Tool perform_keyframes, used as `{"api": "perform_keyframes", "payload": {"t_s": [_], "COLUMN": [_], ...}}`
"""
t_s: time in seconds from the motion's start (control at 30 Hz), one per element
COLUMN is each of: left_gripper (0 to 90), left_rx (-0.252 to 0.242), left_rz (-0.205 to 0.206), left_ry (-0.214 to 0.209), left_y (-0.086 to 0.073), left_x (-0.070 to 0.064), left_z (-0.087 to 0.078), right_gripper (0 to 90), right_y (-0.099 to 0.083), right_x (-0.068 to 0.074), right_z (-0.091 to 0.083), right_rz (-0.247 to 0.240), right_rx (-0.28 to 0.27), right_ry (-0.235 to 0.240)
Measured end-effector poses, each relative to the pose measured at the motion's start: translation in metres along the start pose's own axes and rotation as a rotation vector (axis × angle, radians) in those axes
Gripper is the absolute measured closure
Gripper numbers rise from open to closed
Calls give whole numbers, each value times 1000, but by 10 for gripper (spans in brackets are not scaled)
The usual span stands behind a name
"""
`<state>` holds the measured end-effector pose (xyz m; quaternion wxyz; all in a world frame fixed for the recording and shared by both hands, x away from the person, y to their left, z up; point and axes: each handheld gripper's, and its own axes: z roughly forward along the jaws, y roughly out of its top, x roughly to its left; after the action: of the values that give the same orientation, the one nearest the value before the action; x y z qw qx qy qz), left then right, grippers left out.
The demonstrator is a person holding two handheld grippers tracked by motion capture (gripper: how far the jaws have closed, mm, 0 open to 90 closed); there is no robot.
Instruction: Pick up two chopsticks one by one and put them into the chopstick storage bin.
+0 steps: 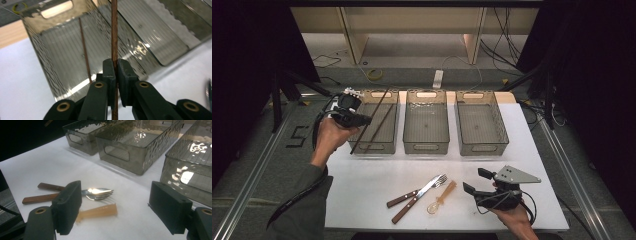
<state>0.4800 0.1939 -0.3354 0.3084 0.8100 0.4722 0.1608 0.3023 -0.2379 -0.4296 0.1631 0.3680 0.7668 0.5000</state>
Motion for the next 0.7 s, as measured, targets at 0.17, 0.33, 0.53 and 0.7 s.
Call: {"api": "perform_keyframes", "payload": {"t_s": [0.17, 0.33, 0.53, 0.7], "left_gripper": [844, 844, 844, 844], "left_rx": [-19, -12, -11, -4], "left_rz": [-5, -26, -69, -64], "left_ry": [15, 24, 34, 58], "left_y": [14, 26, 31, 35], "left_x": [7, 17, 27, 32], "left_z": [5, 17, 26, 31], "right_gripper": [269, 269, 269, 269], "right_y": [0, 0, 0, 0], "right_x": [0, 0, -1, 0], "right_z": [0, 0, -1, 0], "right_rz": [4, 0, 2, -2], "right_rx": [-3, -2, -3, -2], "right_ry": [1, 3, 7, 10]}}
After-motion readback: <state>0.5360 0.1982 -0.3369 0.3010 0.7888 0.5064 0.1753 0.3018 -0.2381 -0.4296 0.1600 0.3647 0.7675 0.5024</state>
